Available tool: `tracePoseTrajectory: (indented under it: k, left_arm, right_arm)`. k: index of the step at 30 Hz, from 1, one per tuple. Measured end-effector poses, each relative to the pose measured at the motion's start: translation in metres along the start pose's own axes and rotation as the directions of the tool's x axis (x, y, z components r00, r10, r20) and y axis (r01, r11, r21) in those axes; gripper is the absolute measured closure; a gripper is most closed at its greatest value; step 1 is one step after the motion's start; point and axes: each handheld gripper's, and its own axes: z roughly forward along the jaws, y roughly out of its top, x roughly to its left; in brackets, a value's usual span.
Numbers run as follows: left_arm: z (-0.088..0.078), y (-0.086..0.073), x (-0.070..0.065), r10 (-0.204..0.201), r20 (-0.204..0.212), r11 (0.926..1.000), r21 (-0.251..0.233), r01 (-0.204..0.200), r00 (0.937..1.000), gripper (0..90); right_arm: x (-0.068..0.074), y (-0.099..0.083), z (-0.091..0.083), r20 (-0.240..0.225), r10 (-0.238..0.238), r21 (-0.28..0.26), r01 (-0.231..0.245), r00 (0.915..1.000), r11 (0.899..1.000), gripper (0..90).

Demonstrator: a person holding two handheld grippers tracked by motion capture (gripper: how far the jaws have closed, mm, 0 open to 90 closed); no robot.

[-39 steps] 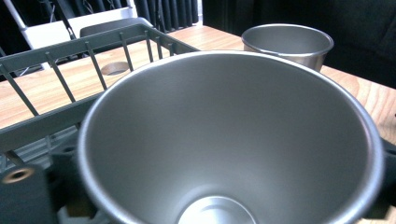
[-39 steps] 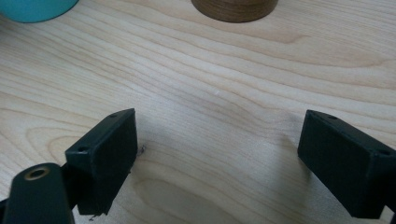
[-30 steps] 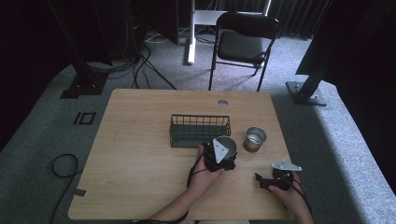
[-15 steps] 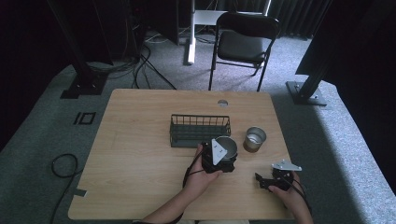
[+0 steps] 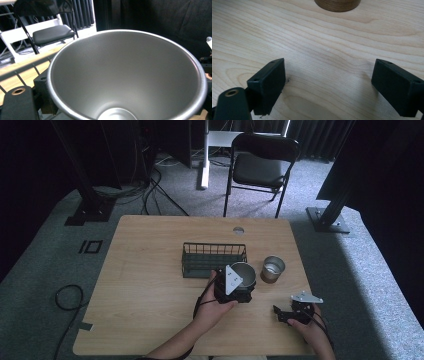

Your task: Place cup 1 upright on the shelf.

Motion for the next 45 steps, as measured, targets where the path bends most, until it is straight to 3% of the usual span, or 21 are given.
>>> tracePoseTrajectory:
  k: [17, 30, 37, 45]
  left_arm:
    - [-0.012, 0.029, 0.016, 0.011, -0.014, 0.9992, -0.037, -0.012, 0.9998, 13.2]
    - [-0.014, 0.049, 0.034, 0.005, -0.076, 0.9966, -0.081, -0.011, 0.9971, 13.2]
    - [-0.011, 0.054, 0.056, 0.001, -0.151, 0.9968, -0.079, -0.013, 0.9885, 13.2]
    - [-0.010, 0.051, 0.082, -0.020, -0.231, 0.9970, -0.078, 0.002, 0.9726, 13.2]
  right_arm:
    - [0.000, 0.000, 0.000, 0.000, 0.000, 0.000, 0.000, 1.0000, 1.000, 11.7]
    - [0.000, 0.000, 0.000, 0.000, -0.001, 0.000, 0.001, 1.0000, 1.000, 11.7]
    - [0.000, 0.000, 0.000, 0.000, 0.000, 0.000, 0.000, 1.0000, 1.000, 11.6]
    - [0.000, 0.000, 0.000, 0.000, 0.000, 0.000, 0.000, 1.0000, 1.000, 11.7]
